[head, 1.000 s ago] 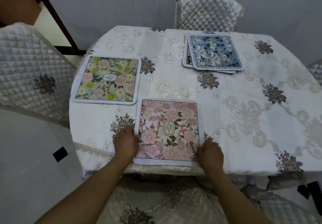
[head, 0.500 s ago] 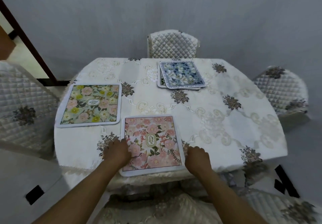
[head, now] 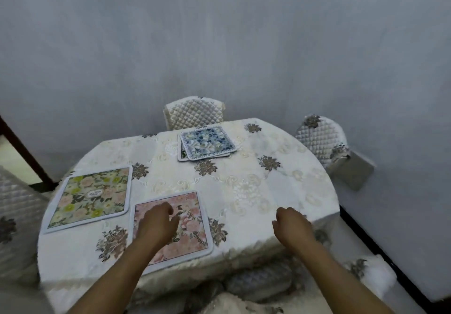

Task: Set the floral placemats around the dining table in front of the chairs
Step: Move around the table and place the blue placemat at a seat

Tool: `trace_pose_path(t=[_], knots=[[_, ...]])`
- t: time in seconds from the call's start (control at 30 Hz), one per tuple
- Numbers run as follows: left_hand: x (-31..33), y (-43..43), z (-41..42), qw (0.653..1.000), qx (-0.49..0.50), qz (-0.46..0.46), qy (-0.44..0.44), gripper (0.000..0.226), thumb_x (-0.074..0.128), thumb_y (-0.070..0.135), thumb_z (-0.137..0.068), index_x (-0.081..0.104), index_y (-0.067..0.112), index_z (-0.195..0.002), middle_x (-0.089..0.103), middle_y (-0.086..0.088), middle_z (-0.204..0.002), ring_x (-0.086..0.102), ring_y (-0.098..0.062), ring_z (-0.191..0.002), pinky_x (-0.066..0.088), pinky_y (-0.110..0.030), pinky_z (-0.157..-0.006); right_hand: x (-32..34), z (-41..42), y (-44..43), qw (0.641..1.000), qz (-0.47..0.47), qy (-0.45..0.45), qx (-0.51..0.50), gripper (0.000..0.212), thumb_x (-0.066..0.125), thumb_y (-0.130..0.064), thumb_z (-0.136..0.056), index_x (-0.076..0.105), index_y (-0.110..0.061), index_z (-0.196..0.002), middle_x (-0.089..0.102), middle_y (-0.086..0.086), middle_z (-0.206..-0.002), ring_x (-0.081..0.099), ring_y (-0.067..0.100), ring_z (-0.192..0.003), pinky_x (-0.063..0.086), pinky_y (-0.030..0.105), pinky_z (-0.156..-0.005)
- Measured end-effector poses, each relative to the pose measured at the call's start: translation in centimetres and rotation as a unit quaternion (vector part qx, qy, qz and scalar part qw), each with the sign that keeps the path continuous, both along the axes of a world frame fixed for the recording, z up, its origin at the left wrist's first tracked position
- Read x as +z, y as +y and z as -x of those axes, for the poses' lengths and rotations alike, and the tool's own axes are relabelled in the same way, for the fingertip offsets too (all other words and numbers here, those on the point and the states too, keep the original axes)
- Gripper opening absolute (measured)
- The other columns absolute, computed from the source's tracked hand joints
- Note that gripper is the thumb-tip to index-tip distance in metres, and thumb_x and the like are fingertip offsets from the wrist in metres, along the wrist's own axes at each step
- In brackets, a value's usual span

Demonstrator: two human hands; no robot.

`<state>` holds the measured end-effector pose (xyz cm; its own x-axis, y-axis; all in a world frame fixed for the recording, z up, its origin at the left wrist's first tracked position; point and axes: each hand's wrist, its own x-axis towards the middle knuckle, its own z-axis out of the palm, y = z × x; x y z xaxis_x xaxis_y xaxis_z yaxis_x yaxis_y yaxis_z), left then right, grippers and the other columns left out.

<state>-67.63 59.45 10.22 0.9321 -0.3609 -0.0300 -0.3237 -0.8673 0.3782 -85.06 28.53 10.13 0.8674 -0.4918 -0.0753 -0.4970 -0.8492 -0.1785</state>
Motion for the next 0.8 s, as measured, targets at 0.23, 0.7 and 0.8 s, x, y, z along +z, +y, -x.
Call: trace_pose_path(t=[0.23, 0.7, 0.8], knots=[[2.7, -12.7, 11.2, 0.996, -0.052, -0.039, -0.069, 0.037, 0.058, 0.048, -0.087, 0.063, 0.019, -0.110, 0.069, -0.005, -0.104, 0.064, -0.025, -0.092, 0.052, -0.034, -0.074, 4.2, 14.5, -11.3, 1.000, -0.003, -0.014, -0.027, 0.026, 0.052, -0.027, -0.089, 0.035, -0.022, -0.069, 0.038, 0.002, -0.071, 0.046, 0.026, -0.069, 0.028, 0.030, -0.048], [2.3, -35.4, 18.2, 0.973, -0.159, -0.117, -0.120, 0.034, 0.057, 0.052, -0.086, 0.062, 0.023, -0.104, 0.065, -0.002, -0.092, 0.062, -0.026, -0.088, 0.045, -0.036, -0.074, 4.0, 25.2, -31.0, 0.999, 0.021, -0.001, -0.049, 0.028, 0.050, -0.036, -0.093, 0.060, -0.011, -0.103, 0.059, 0.011, -0.109, 0.056, 0.029, -0.100, 0.041, 0.034, -0.078], [0.4, -41.3, 16.2, 0.972, -0.176, -0.107, -0.112, 0.035, 0.059, 0.051, -0.086, 0.062, 0.022, -0.104, 0.066, -0.002, -0.091, 0.062, -0.026, -0.086, 0.045, -0.036, -0.074, 3.4, 25.8, -36.1, 0.997, 0.028, 0.017, -0.067, 0.025, 0.050, -0.034, -0.094, 0.058, -0.012, -0.103, 0.058, 0.011, -0.109, 0.055, 0.029, -0.101, 0.040, 0.035, -0.081]])
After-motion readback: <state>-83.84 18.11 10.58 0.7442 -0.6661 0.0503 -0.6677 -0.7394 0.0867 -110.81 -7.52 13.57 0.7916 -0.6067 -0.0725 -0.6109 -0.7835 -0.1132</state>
